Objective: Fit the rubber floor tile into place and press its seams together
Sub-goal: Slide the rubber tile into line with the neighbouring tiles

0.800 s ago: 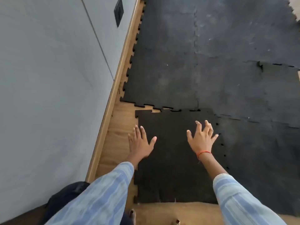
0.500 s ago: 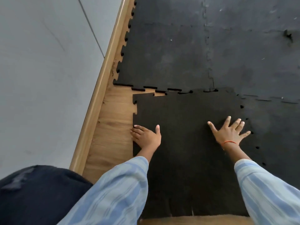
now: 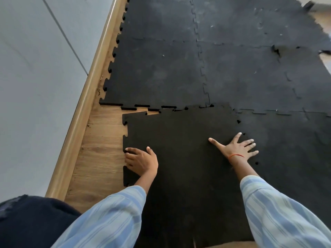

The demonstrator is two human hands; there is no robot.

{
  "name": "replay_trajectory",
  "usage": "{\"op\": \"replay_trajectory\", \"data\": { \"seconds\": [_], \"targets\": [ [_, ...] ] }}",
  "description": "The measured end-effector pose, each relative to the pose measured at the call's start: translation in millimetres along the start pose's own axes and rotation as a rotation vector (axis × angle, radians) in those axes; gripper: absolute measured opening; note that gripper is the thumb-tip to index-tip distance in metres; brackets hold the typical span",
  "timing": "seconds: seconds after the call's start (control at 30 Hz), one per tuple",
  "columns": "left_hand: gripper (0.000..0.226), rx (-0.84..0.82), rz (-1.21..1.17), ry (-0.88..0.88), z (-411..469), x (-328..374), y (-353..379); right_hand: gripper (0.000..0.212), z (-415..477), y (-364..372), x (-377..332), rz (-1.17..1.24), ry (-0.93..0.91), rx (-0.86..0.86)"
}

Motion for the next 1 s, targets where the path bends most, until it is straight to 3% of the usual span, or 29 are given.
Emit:
{"op": "replay_trajectory", "data": {
  "seconds": [0.43, 0.67, 0.8, 1.0],
  "targets": [
    [0.074, 0.094, -0.214, -0.055, 13.8, 1.4, 5.3, 0.131, 20.5, -7.5, 18.1, 0.230, 0.040, 0.043],
    [0.091, 0.010, -0.309, -0.235, 32.7, 8.1, -9.2, 0.132, 10.5, -6.6, 11.3, 0.233, 0.074, 0.017],
    [0.081, -0.047, -0.374, -0.348, 45.0, 5.6, -17.2, 0.142, -1.0, -1.9, 7.4, 0.204, 0.222, -0.033],
    [0.073, -0.105, -0.408, -0.354, 47.7, 4.7, -23.8, 0.144, -3.6, -4.7, 14.2, 0.142, 0.200, 0.053]
  ]
}}
Point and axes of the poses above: each hand's wrist, its own z-axis towards the middle knuckle, its own y-axis out of the palm, x = y × z, the point moved 1 cm from there along z, towards the middle knuckle, and after that the axes turned 2 degrees about -z, right-handed, at the moved point
